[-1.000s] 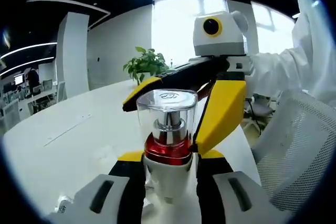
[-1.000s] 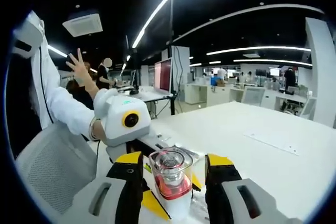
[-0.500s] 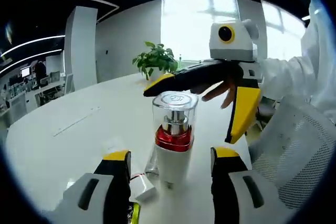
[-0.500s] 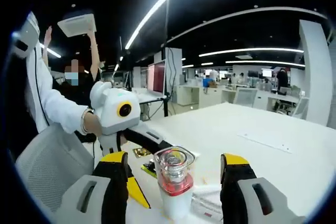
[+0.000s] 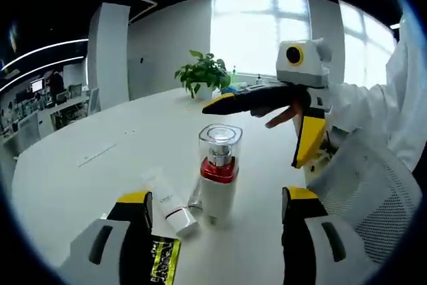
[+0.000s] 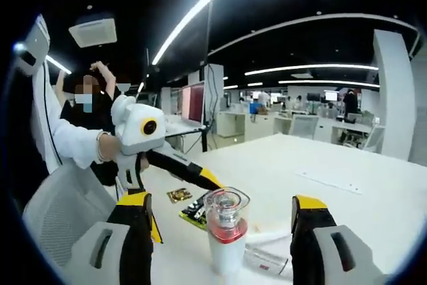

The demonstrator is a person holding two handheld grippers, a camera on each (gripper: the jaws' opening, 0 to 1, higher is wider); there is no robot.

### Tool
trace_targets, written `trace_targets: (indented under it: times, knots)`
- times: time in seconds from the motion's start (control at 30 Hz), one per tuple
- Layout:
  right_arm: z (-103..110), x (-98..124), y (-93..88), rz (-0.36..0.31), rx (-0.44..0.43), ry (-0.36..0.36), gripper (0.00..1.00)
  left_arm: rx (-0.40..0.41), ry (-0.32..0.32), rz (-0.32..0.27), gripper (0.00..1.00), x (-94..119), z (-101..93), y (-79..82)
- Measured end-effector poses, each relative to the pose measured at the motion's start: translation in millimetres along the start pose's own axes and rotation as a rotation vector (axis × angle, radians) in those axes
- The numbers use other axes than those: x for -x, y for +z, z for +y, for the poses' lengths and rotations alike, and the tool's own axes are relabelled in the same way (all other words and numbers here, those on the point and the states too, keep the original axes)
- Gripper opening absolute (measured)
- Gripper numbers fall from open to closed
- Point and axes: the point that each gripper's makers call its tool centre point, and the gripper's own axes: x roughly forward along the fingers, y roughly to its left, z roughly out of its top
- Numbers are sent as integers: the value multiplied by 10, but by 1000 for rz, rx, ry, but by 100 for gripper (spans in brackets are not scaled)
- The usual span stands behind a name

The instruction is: Arrange the skincare products in the storage area until every visible bottle or jar stands upright without overlapping.

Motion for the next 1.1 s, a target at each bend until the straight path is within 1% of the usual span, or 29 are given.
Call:
trace_targets:
  times: [0.07, 0.2, 0.23, 0.33, 0.4, 0.5, 0.57, 0.6, 0.73, 0.8, 0.87, 0.9, 0.97, 1.03, 1.1]
  knots:
    - [-1, 30, 3, 0, 1, -8, 85, 12, 1, -14, 80, 59, 7, 29]
    - [-12, 76, -6, 4, 3, -30, 91, 36, 7, -38, 86, 167, -4, 91]
    - [2, 94, -3, 2, -4, -29, 91, 46, 14, -53, 88, 195, -15, 125]
    - [-1, 139, 15, -3, 7, -44, 92, 56, 18, -54, 96, 279, 3, 130]
    - [5, 163, 16, 3, 16, -48, 95, 61, 9, -48, 98, 330, -19, 117]
    - [11, 209, 20, 2, 15, -51, 99, 84, 7, -53, 99, 413, -27, 121]
    - [33, 232, 15, 1, 13, -58, 99, 99, 13, -60, 99, 456, -18, 136]
    - [7, 246, 2, 4, 13, -69, 99, 101, 14, -61, 99, 470, -15, 138]
    - [-30, 270, -37, 19, 14, -86, 99, 82, 13, -27, 99, 521, -58, 112]
    - [-45, 292, -49, 19, 4, -92, 100, 86, 19, -29, 99, 561, -40, 123]
    - [-30, 307, -48, 15, -11, -79, 100, 107, 31, -53, 99, 622, -25, 170]
    - [-31, 307, -61, 23, -14, -79, 100, 115, 35, -63, 99, 648, -14, 183]
    - [-84, 332, -104, 49, 7, -103, 100, 130, 48, -87, 99, 696, 22, 217]
    - [-113, 349, -123, 59, 5, -109, 100, 133, 60, -90, 99, 731, 45, 211]
    - [-160, 383, -97, 47, -5, -128, 100, 139, 66, -89, 99, 756, 47, 194]
